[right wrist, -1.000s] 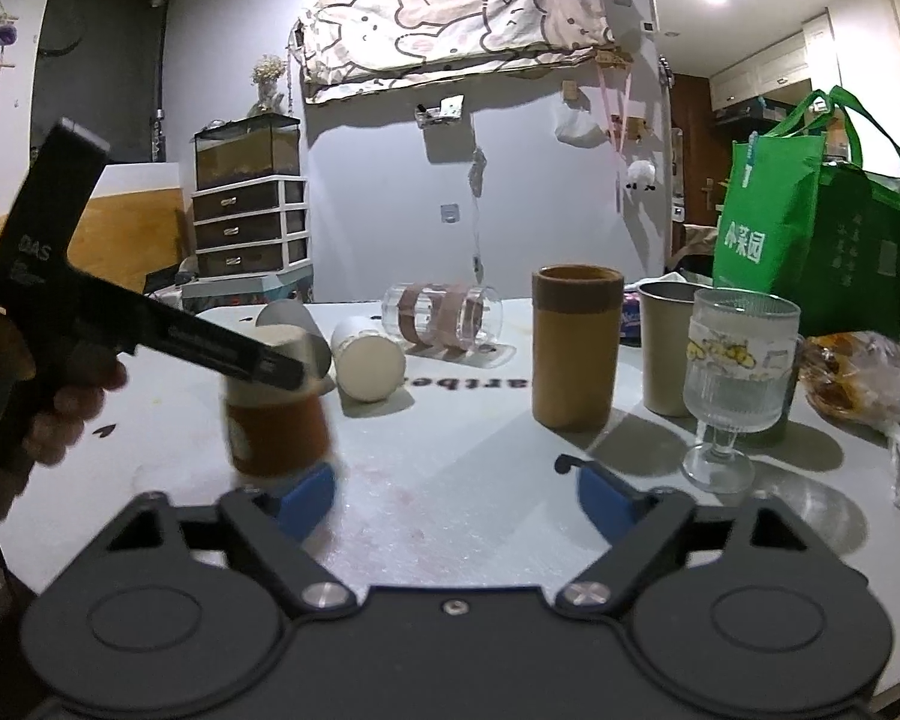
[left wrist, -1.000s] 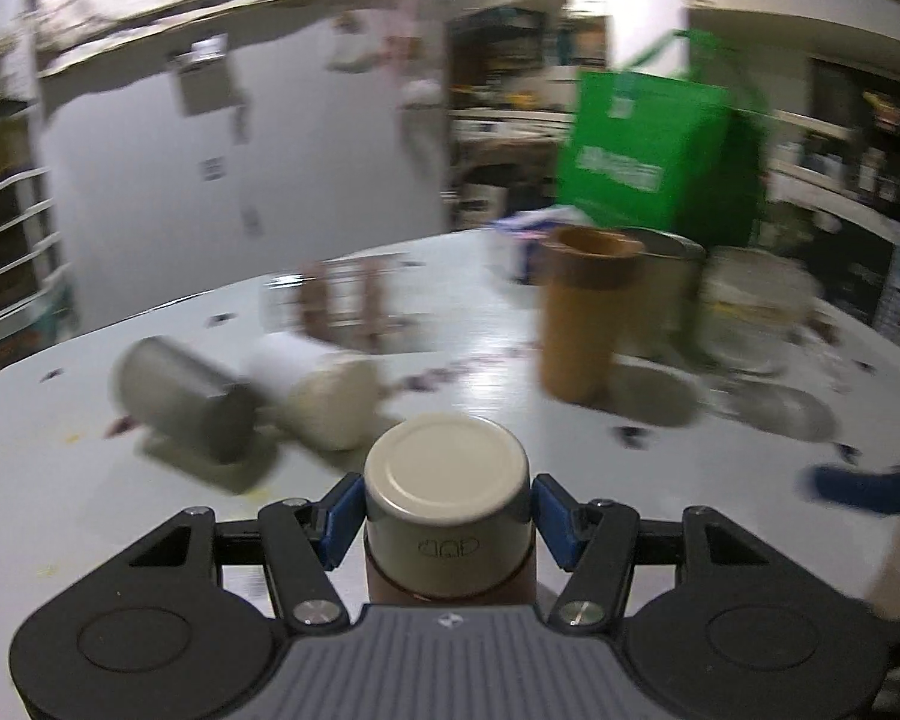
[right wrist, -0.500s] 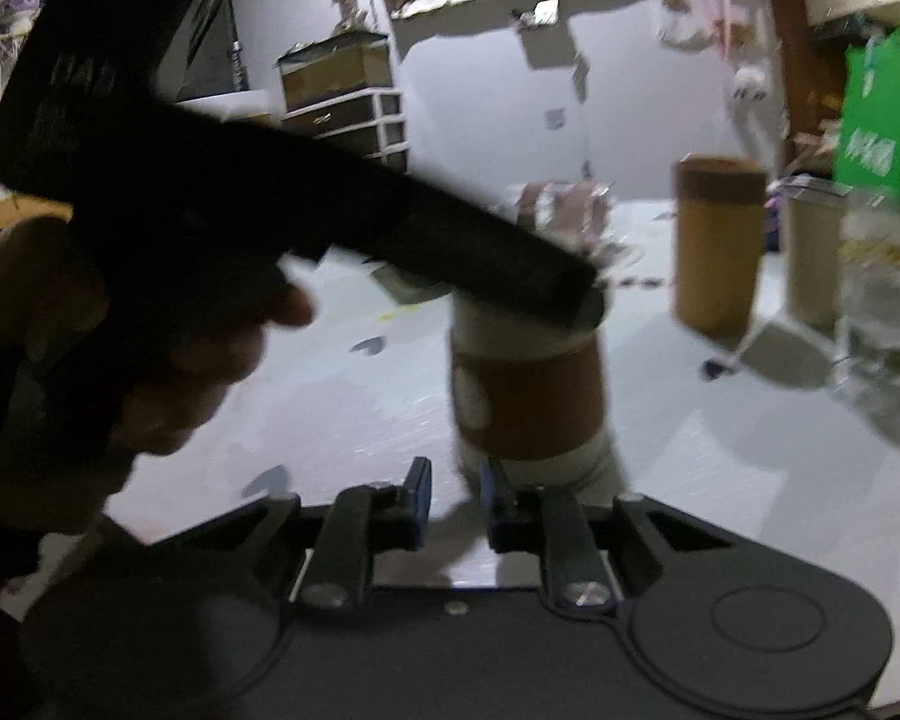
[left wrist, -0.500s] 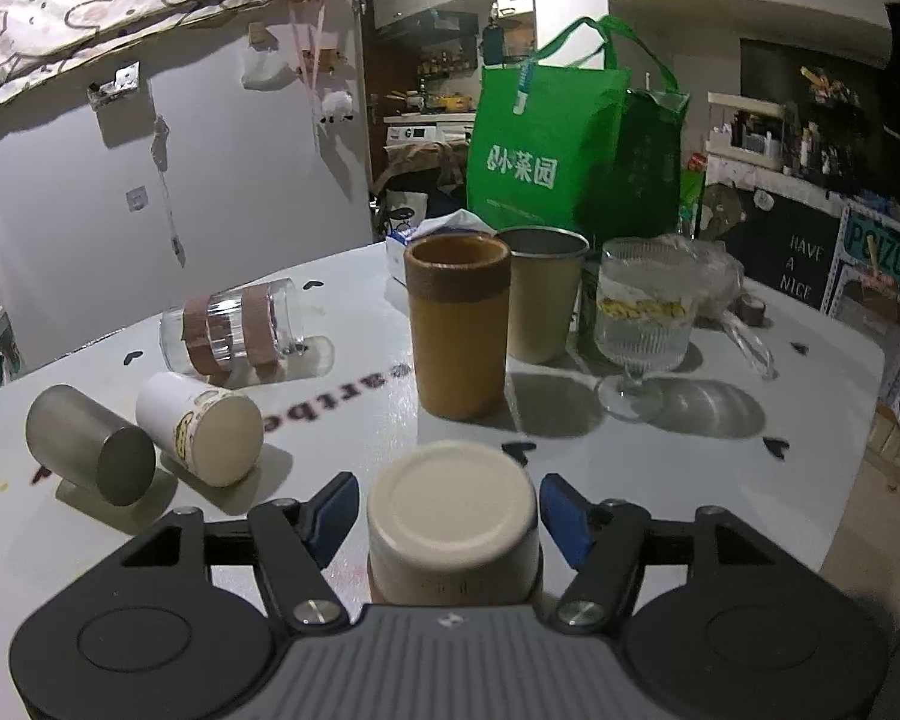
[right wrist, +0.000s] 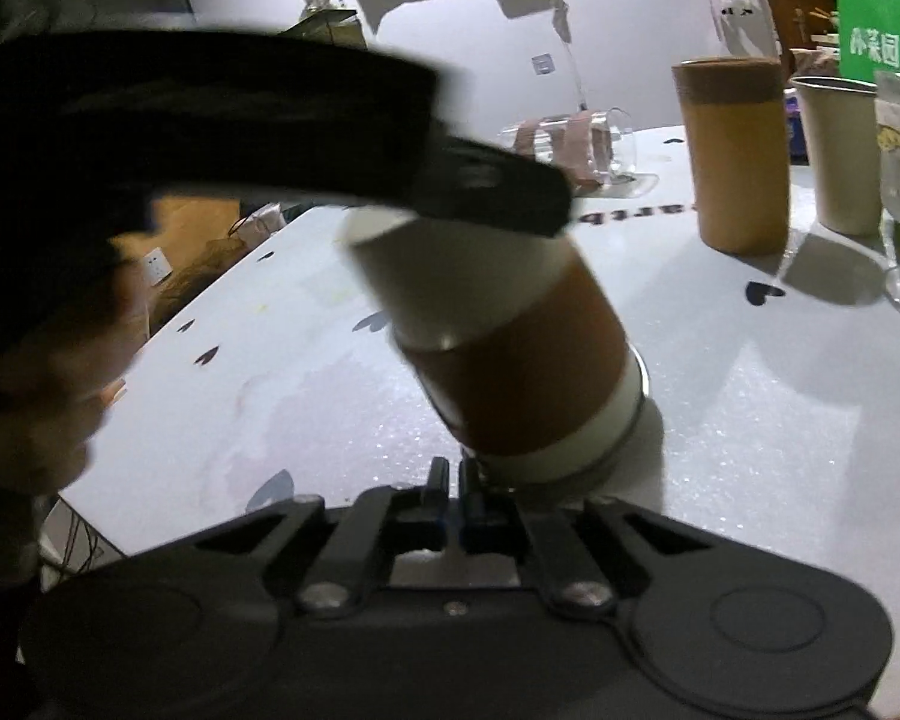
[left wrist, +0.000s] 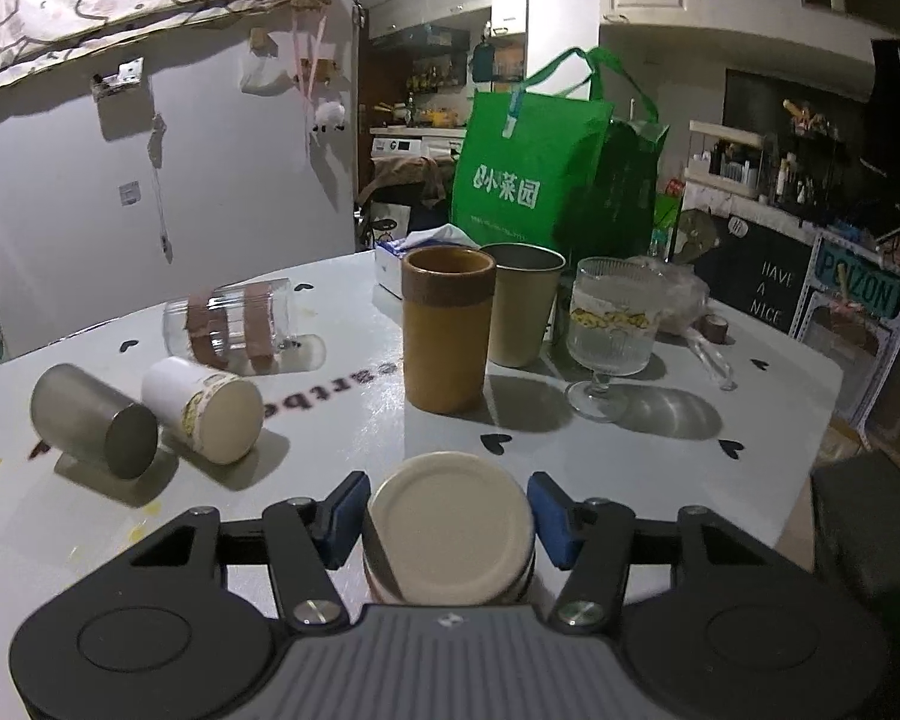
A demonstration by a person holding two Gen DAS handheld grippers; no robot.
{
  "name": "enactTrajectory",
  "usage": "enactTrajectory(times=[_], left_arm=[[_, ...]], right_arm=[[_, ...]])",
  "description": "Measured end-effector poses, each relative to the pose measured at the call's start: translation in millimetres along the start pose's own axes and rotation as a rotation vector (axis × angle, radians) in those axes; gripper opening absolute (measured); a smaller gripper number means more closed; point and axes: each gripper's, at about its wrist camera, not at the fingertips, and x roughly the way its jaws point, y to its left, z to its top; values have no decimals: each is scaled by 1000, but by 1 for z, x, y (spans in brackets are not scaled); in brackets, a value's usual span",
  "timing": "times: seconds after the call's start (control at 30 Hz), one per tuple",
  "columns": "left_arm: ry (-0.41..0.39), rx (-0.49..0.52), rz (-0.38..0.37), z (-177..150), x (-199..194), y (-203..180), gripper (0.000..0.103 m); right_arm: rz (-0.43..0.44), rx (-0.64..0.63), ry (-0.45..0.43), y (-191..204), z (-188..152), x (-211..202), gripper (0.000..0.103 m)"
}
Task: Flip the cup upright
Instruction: 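Lift the cup with the left gripper while the right gripper grasps and turns it upright, then open the left gripper, leaving the upright cup in the right gripper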
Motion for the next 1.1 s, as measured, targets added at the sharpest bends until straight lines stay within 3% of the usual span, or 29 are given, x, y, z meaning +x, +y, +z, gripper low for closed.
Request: enactTrajectory(times=[0.17,0.4,0.53,0.6,0.67,0.77,0.83,1.1], left_arm=[[4,-23,-6,-21,-18,6,58],[76,-115,-9,-52,-6,20,56],[58,-147,-4,-58,-7,23,56],[47,-146,1,-61,-7,22,56],[40,-143,7,-62,-8,20,56],[32,-138,17,-64,-8,17,56],[29,-132,24,-64,-9,15,56],[30,-93,23,-66,-13,8,56]], right_arm=[[-71,24,-14,-8,3,-5,6],[-178,32,-29,-20,6,-11,12],[-209,79,-62,-32,13,-23,18],[-182,140,-85,-38,20,-32,32],[-114,224,-92,-46,27,-41,55],[-30,332,-84,-54,40,-41,73],[14,408,-54,-59,49,-32,78],[110,639,116,-69,54,24,79]])
